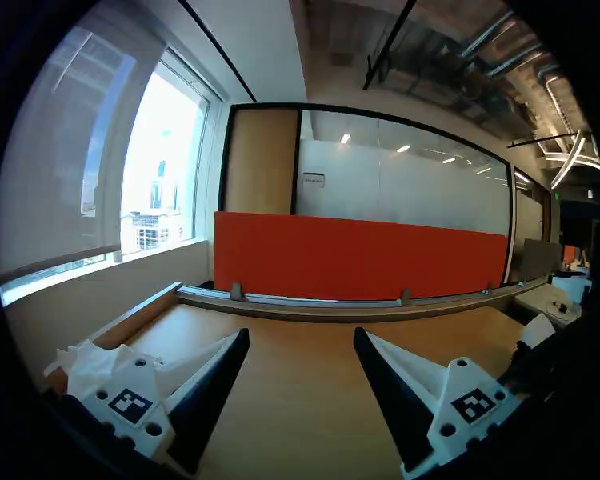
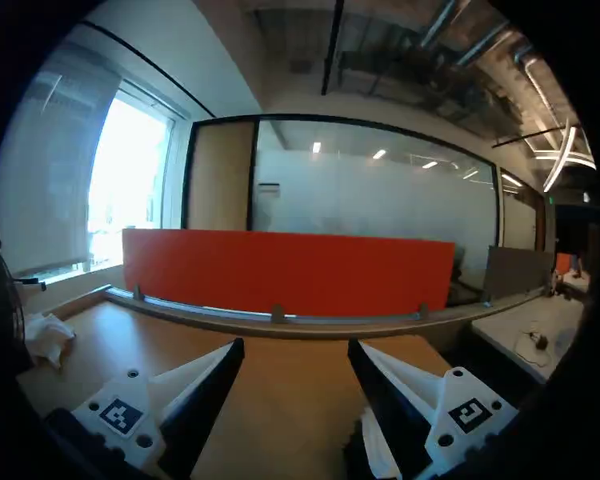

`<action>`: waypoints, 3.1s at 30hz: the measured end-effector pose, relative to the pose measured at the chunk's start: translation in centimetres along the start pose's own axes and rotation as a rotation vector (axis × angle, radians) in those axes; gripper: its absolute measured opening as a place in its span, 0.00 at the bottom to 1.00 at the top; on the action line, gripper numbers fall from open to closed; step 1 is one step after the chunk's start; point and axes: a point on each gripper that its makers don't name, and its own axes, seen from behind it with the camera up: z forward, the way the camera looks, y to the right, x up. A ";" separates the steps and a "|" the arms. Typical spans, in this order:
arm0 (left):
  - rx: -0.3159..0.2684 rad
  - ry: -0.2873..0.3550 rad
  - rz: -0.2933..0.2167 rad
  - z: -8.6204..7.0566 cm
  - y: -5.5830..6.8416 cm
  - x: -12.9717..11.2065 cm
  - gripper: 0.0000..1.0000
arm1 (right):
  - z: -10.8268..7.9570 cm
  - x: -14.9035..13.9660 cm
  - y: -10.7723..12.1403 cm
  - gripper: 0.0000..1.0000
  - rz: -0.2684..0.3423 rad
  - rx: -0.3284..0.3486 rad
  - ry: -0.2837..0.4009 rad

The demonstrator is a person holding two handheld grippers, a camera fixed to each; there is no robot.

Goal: Fold towel

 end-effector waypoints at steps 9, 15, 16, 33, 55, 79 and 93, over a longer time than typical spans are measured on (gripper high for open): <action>0.019 -0.008 -0.001 0.5 -0.2 -3.6 0.97 | 0.0 -0.9 -1.7 1.00 -0.017 0.013 0.012; 0.030 -0.016 0.034 1.1 -0.5 -6.1 0.97 | 0.0 -2.0 -2.5 1.00 -0.020 0.024 0.020; 0.030 -0.011 0.040 1.2 -0.5 -6.4 0.97 | 0.0 -2.2 -2.5 1.00 -0.020 0.024 0.019; 0.027 0.050 0.035 1.8 -3.1 -12.4 0.97 | 0.8 -4.8 -3.1 1.00 -0.034 -0.015 0.047; 0.026 0.077 0.009 2.2 -3.4 -15.5 0.97 | 1.6 -5.7 -3.1 1.00 -0.050 -0.013 0.076; 0.017 0.089 0.070 2.1 -2.8 -15.8 0.97 | 2.0 -7.0 -2.2 1.00 -0.041 -0.018 0.080; 0.017 0.088 0.074 2.1 -2.8 -15.7 0.97 | 2.2 -9.8 -1.4 1.00 0.021 -0.008 0.103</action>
